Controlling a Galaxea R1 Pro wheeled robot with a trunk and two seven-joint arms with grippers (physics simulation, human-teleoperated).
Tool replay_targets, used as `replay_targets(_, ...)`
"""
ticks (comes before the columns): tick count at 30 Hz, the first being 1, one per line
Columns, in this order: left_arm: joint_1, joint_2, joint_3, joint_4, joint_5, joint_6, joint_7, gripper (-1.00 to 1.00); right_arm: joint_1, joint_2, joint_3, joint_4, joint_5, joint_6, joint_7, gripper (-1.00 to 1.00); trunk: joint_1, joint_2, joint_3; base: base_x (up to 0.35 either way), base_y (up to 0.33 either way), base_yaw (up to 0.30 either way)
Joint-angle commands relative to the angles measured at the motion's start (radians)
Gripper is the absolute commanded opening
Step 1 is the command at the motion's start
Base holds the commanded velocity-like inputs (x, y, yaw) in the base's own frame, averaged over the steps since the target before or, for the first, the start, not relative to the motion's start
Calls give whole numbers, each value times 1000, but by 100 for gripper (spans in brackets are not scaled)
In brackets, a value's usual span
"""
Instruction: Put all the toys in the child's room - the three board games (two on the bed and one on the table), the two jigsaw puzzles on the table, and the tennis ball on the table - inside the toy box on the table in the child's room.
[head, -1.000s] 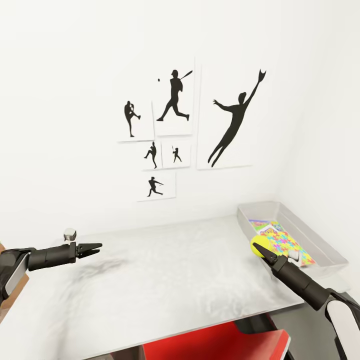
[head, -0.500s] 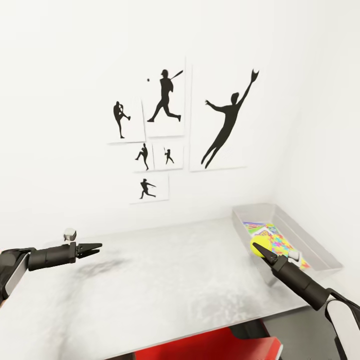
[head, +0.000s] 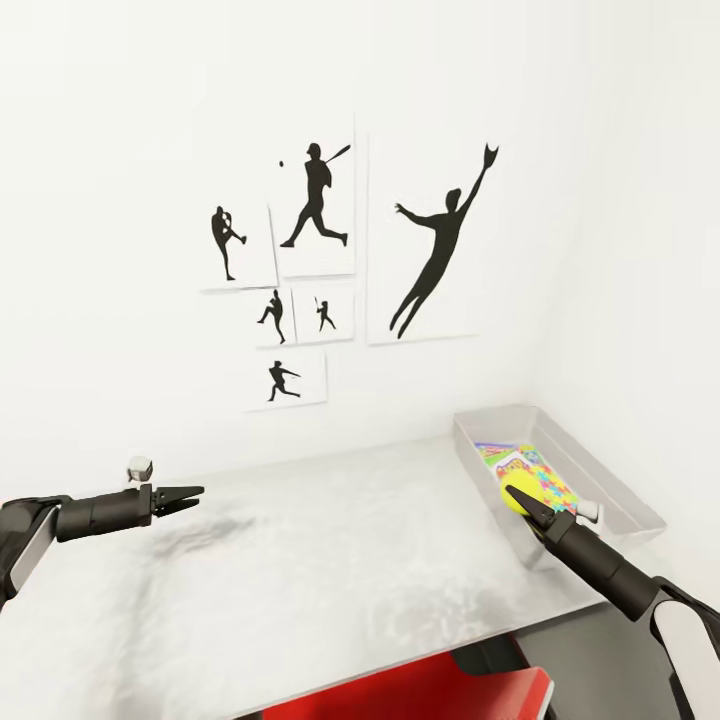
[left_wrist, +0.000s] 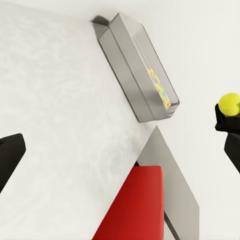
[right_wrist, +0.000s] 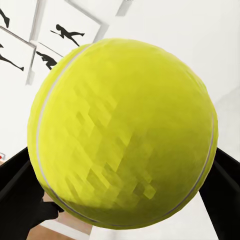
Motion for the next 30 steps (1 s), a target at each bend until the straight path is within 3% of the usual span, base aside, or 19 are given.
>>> replay_targets(1,-1,0,0,0,3,10,-2,100,-1,0,-1,0,-2,6,2,-100,1,-2,-2,0,17,-39)
replay_targets(16,-1,3,0,0,3,10,-2,100,-1,0,-1,0,-2,6,2,-100,1,-2,13,72,2,-177)
replay_targets(30,-1,3,0,0,3,10,-2,100,-1,0,-1,0,-1,6,2,-100,1,-2,14,9,0,-14)
